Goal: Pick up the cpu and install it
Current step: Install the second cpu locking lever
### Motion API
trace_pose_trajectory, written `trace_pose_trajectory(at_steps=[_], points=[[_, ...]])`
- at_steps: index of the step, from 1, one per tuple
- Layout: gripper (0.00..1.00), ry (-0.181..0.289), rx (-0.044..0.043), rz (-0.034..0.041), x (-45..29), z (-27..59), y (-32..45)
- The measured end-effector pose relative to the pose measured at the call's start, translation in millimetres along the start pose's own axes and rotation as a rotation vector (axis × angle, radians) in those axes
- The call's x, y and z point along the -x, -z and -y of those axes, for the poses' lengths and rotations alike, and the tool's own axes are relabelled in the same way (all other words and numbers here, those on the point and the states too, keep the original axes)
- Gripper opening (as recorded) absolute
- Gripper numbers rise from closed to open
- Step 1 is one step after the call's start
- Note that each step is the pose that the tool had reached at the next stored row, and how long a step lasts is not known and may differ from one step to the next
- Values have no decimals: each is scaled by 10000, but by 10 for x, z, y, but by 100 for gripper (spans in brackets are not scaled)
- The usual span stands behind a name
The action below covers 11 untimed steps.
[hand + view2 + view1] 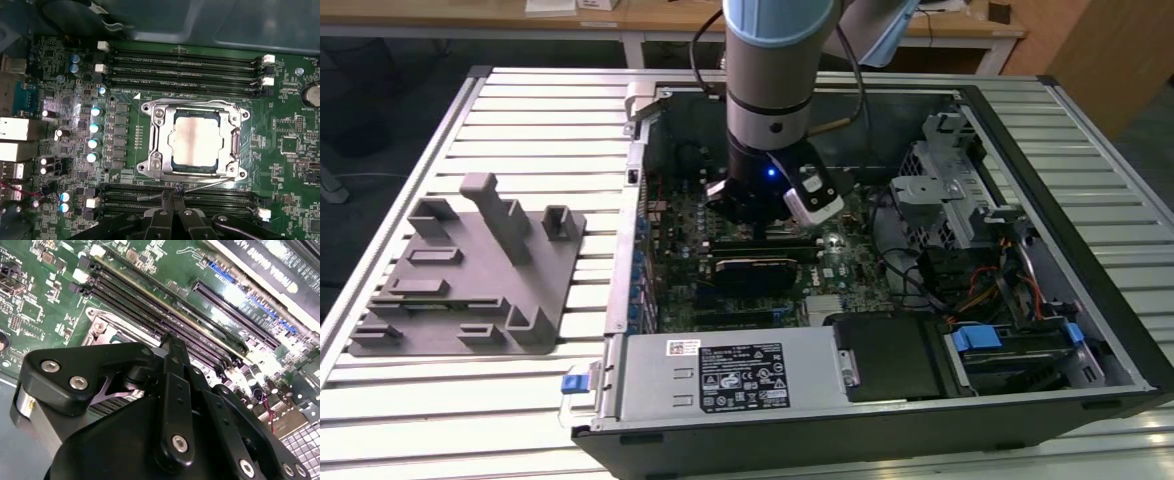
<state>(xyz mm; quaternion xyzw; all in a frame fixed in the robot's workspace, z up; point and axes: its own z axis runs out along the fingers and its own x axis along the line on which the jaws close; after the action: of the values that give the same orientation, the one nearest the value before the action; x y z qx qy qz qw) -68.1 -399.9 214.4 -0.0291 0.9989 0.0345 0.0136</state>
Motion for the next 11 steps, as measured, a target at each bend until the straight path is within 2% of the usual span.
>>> trace_pose_trajectory(at_steps=[3, 9, 11], points=[[11, -6, 209, 12, -19, 28, -8], [11, -18, 718, 43, -57, 79, -20], [11, -22, 842, 49, -71, 99, -25]])
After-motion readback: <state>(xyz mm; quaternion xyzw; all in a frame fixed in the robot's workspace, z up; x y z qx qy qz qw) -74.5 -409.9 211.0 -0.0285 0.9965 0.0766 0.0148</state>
